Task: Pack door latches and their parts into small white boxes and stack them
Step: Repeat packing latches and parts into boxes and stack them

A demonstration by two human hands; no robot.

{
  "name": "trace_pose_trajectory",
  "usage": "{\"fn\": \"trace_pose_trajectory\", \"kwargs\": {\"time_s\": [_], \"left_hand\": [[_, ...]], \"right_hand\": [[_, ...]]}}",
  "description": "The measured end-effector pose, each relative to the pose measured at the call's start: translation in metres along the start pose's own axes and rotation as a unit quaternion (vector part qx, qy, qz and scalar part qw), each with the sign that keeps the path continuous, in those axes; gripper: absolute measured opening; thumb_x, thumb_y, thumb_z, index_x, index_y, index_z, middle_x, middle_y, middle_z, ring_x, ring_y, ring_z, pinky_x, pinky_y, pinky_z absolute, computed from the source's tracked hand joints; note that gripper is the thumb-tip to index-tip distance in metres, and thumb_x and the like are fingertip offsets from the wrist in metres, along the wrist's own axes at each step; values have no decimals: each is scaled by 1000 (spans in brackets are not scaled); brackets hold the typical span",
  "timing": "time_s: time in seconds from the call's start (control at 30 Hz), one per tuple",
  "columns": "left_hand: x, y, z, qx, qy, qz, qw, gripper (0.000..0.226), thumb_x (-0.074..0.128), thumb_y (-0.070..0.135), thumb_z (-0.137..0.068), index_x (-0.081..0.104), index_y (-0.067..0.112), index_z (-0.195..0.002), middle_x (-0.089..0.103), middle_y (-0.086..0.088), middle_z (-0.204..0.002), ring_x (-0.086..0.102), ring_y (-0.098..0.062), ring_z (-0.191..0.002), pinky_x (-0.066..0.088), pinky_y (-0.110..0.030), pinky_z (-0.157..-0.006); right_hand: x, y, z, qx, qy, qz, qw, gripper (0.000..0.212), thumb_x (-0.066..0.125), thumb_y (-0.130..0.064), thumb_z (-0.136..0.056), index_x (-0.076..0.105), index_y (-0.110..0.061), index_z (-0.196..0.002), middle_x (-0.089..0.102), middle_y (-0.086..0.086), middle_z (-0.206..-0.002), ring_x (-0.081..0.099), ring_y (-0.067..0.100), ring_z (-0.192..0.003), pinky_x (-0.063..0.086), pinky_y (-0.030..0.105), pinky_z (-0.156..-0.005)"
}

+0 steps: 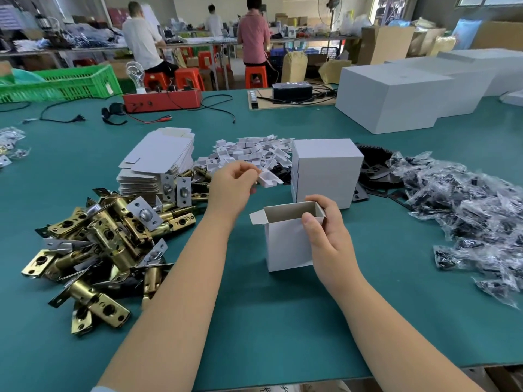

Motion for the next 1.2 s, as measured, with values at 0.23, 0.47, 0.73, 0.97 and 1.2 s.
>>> {"fn": "trace_pose_trajectory", "kwargs": {"time_s": [0.23, 0.47, 0.73, 0.97, 1.2], "left_hand": [[13, 15, 36, -11, -70, 80, 994, 24, 54, 0, -88, 70, 12, -75, 68, 3, -67, 59, -9, -59, 51, -19, -56], [-3, 11, 46, 14, -62, 171, 983, 25, 67, -7, -83, 69, 16, -93, 69, 5, -77, 64, -13, -78, 56, -25, -73], [0, 40, 61, 150, -96, 106, 978, 41, 73, -4, -77, 76, 37, -86, 71, 15, -79, 65, 0, -73, 51, -13, -63], [3, 49, 68, 225, -85, -14, 971, 48, 66, -3, -83, 71, 43, -91, 68, 10, -84, 67, -11, -76, 51, -17, -67], [15, 61, 83, 306, -119, -101, 939, 32, 61, -2, -80, 74, 25, -92, 65, 8, -90, 61, -4, -83, 44, -10, -73]], "right_hand": [[1, 2, -1, 0, -1, 7, 1000, 22, 45, -45, -85, 47, -44, -107, 58, -35, -86, 52, -10, -79, 39, 4, -66], [0, 2, -1, 9, 3, 2, 1000, 21, 45, -44, -84, 47, -47, -106, 60, -23, -91, 53, -10, -79, 39, 5, -66], [0, 2, -2, 8, 6, 2, 1000, 20, 46, -43, -84, 48, -46, -103, 60, -24, -86, 52, -9, -77, 39, 6, -65], [1, 1, 0, 9, 1, 0, 1000, 22, 45, -41, -84, 48, -43, -105, 59, -15, -94, 51, -10, -78, 39, 5, -67], [0, -1, 0, 9, -5, -3, 1000, 23, 48, -44, -83, 48, -43, -106, 60, -15, -92, 52, -8, -76, 40, 6, -66]]}}
Point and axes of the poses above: each hand's wrist, its own z-axis away from the middle knuckle, its own x-axis out of the palm, y = z × x, the point moved 8 cm from there along -z, towards the middle knuckle
